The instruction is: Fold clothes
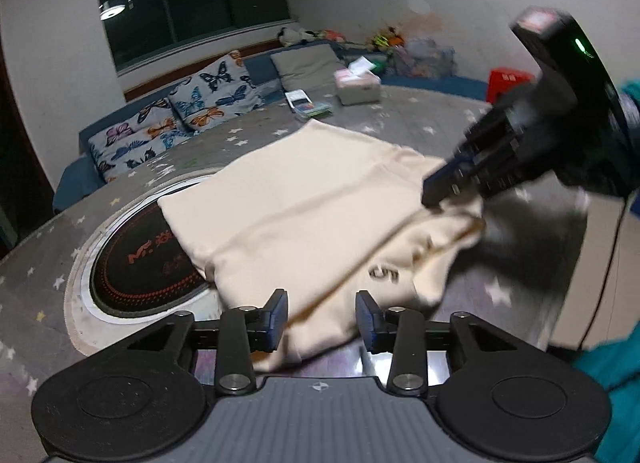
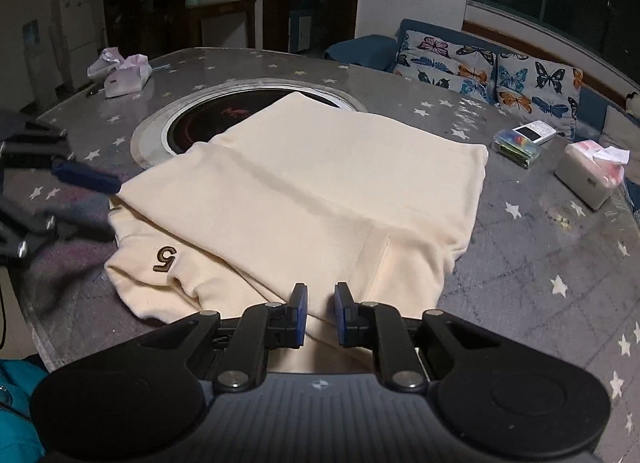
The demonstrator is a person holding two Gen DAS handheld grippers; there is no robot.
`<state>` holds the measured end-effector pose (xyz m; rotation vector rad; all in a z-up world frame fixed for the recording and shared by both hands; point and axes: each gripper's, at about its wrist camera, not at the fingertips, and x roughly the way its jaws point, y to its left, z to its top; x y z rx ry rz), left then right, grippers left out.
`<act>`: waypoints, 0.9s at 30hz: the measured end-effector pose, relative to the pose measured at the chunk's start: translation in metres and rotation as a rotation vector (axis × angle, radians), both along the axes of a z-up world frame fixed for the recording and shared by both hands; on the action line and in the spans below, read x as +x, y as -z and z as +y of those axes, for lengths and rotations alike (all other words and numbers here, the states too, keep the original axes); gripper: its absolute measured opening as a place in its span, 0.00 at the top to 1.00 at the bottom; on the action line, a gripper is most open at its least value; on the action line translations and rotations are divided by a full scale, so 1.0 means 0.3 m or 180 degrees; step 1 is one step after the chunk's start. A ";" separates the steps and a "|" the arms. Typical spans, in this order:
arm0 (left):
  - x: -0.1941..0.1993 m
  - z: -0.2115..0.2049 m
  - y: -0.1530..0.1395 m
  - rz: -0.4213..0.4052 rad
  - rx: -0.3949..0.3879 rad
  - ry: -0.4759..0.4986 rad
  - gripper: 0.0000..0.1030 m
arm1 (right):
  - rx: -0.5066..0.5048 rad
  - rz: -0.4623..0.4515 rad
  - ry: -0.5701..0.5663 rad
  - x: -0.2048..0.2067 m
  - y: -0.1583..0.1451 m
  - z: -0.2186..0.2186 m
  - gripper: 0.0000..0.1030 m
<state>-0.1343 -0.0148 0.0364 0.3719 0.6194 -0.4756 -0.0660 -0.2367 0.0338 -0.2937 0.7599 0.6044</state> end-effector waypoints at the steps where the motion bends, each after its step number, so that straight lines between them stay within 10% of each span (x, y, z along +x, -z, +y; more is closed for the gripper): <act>1: -0.011 -0.005 0.008 -0.0009 0.0044 0.0040 0.52 | 0.0009 -0.0004 -0.0002 -0.003 -0.008 -0.002 0.87; 13: -0.024 -0.097 0.082 -0.0317 0.0324 0.0373 0.51 | -0.0102 -0.0031 -0.0061 -0.024 -0.049 -0.033 0.85; 19: 0.001 -0.095 0.075 -0.0287 0.0181 0.0380 0.87 | -0.0312 -0.0099 -0.0288 -0.082 -0.079 -0.036 0.77; 27: 0.104 -0.056 0.008 -0.0122 -0.0250 0.0129 0.91 | -0.0460 -0.0166 -0.0570 -0.122 -0.065 -0.014 0.56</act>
